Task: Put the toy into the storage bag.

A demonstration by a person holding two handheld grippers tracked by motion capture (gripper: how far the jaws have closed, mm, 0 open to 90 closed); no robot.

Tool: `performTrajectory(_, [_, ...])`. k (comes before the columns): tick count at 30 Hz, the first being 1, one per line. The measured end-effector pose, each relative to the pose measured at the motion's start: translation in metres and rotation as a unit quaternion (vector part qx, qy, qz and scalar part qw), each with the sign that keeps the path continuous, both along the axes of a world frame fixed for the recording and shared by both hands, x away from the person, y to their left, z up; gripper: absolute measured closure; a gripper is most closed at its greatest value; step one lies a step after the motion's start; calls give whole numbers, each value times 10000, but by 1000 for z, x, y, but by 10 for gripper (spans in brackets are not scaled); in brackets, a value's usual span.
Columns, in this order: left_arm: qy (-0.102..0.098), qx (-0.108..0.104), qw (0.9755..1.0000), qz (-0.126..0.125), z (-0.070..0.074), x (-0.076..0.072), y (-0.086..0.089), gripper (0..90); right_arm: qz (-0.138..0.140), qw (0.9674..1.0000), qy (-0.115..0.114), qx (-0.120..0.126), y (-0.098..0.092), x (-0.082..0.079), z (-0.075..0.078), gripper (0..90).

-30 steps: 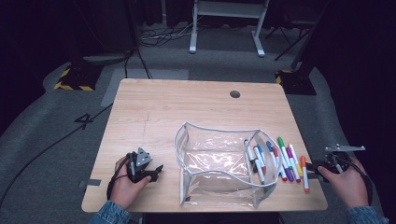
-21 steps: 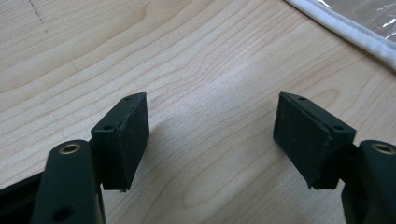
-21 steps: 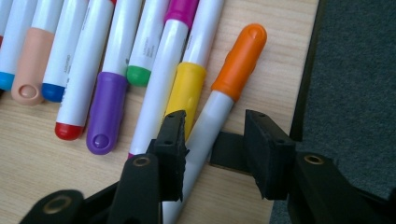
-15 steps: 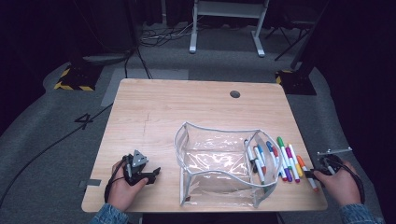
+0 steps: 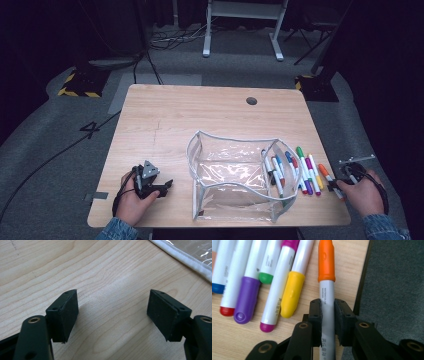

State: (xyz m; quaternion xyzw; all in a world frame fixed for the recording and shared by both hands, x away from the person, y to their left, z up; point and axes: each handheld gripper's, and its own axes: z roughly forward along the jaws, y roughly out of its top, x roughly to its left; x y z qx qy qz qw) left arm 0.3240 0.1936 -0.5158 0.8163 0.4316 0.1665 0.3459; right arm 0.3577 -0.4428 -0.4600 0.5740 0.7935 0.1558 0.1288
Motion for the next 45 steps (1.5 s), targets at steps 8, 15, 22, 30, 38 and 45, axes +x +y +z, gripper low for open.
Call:
performTrajectory(8, [48, 46, 10000, 24, 0, 7, -7, 181, 409, 9982, -432, 100, 13, -3, 45, 767])
performTrajectory(15, [87, 57, 9999, 49, 0, 10, -11, 153, 849, 9930, -662, 482, 42, 2, 91, 767])
performTrajectory(22, [129, 126, 9998, -36, -1, 16, -16, 87, 1458, 9833, -882, 646, 82, 6, 133, 767])
performTrajectory(30, [210, 184, 9994, -193, -2, 18, -19, 1, 2207, 9662, -1008, 867, 129, 0, 174, 767])
performTrajectory(38, [223, 177, 9993, -232, -2, 20, -19, 0, 2914, 9489, -913, 793, 179, -11, 193, 767])
performTrajectory(45, [213, 197, 9993, -237, -1, 22, -19, 0, 3483, 9323, -668, 716, 220, -14, 196, 767])
